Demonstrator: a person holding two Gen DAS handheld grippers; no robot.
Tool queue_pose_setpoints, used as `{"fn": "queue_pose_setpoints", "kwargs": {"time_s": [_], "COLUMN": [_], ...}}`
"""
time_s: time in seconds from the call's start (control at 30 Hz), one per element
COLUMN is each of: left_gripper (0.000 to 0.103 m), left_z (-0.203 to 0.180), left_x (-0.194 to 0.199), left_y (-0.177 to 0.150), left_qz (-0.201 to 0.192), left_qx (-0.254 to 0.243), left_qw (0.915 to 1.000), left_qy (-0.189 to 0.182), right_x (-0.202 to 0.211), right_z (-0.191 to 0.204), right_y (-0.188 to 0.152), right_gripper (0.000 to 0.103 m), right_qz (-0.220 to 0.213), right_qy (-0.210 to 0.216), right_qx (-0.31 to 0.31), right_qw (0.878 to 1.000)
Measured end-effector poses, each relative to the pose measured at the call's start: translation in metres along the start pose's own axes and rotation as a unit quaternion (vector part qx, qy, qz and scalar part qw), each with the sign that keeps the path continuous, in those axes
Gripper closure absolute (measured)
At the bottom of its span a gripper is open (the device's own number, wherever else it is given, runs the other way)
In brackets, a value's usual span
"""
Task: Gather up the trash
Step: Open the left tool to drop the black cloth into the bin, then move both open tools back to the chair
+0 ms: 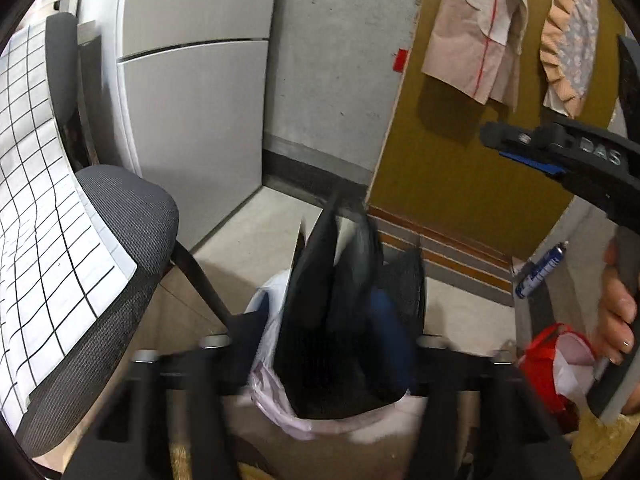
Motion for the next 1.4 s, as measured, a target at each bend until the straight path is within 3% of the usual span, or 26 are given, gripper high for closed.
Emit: {"fn": "queue_pose_setpoints", "kwargs": {"time_s": [0.23,0.5,0.67,0.87,1.1,1.3,1.4], "left_gripper": [0.042,0.042,0.042,0.042,0.042,0.042,0.042], "left_z": [0.031,0.089,0.128,0.178,0.242,0.305,0.336], "left_x": [0.025,0.082,0.121,0.168,0.230,0.294,0.324], "left_y": [0.004,-0.007,-0.022,-0.038,-0.065,-0.101,-0.121], "left_qz": [-0.023,-0.054,-0.077,-0.106,-0.135,-0.163,-0.173], "left_qx": [0.031,0.087,0.126,0.172,0.227,0.284,0.310], "left_qw": [0.9989,0.9908,0.9804,0.9614,0.9264,0.8813,0.8531], "left_qy": [0.027,0.089,0.131,0.187,0.269,0.341,0.382], "right_x": [-0.002,-0.004,-0.013,-0.011,-0.015,-0.020,-0.024], "right_z": [0.009,0.065,0.127,0.206,0.312,0.407,0.459], "right_y": [0.001,0.005,-0.002,-0.005,-0.008,-0.026,-0.042], "right_gripper": [0.073,0.073,0.072,0.070,0.069,0.069,0.069], "right_qz": [-0.002,0.001,0.023,0.029,0.038,0.062,0.080], "right_qy": [0.008,0.054,0.116,0.183,0.254,0.310,0.340], "right_qx": [0.011,0.052,0.092,0.144,0.214,0.272,0.296], "right_qw": [1.000,0.997,0.989,0.972,0.942,0.909,0.889]}}
Point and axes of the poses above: each gripper's, at about its wrist camera, not at the fingertips, and x roughly against the way its jaws point, z to its left, y to its top, the point moved 4 cm from there along -x, roughly the way its jaws point, and after that the axes turned 9 degrees about x, right-handed, at the moved point
